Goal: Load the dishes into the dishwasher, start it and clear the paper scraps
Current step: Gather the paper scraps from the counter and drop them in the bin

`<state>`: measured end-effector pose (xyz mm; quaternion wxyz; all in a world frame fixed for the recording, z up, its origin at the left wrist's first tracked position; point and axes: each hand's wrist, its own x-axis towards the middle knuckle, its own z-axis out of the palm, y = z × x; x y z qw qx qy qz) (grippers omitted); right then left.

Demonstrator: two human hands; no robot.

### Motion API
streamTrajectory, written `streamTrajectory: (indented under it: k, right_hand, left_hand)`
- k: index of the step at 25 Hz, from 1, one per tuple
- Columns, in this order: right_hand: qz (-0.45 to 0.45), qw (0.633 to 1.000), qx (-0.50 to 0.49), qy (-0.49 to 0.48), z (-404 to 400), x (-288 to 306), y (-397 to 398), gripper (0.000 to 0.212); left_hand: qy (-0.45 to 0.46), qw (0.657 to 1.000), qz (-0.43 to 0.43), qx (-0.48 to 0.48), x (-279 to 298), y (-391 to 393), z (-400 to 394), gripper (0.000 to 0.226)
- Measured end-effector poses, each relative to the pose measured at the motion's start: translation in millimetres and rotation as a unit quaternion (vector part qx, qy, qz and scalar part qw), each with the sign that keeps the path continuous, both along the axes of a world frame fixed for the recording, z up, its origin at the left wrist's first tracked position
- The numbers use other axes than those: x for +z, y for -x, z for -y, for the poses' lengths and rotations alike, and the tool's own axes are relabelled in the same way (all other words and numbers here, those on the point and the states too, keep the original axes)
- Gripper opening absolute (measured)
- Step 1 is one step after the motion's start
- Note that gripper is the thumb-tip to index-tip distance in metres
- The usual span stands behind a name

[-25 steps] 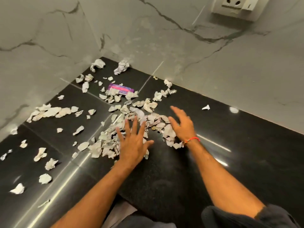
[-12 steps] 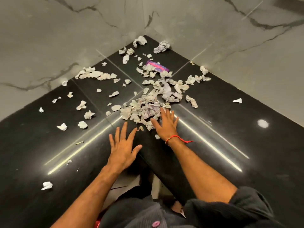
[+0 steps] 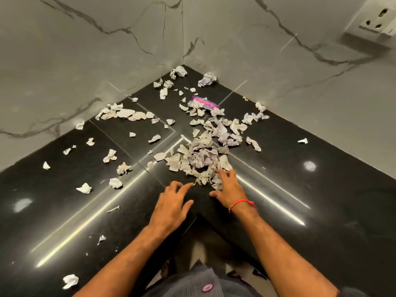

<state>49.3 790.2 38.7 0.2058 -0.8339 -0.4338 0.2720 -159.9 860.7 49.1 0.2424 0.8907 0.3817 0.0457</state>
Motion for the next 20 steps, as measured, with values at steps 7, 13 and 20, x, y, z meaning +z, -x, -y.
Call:
streamTrajectory:
  k: [7, 13, 20]
  right_hand:
    - [-0.247, 0.918, -0.244, -0.191, 8.6, 22.5, -33.4, 0.031]
    - [-0.081, 0.918, -0.352, -0.164, 81.6, 11.8, -189.4, 0.022]
    - [0.069, 0.961, -0.253, -0.092, 66.0, 1.3, -318.7, 0.057]
  left_hand:
    - [-0.008, 0.985, -0.012, -0.17, 3.9, -61.3, 8.9, 0.052]
    - [-0.062, 0.984, -0.086, -0.144, 1.6, -107.0, 2.6, 0.051]
    - [-0.124, 0.981, -0.087, -0.124, 9.8, -153.6, -15.5, 0.052]
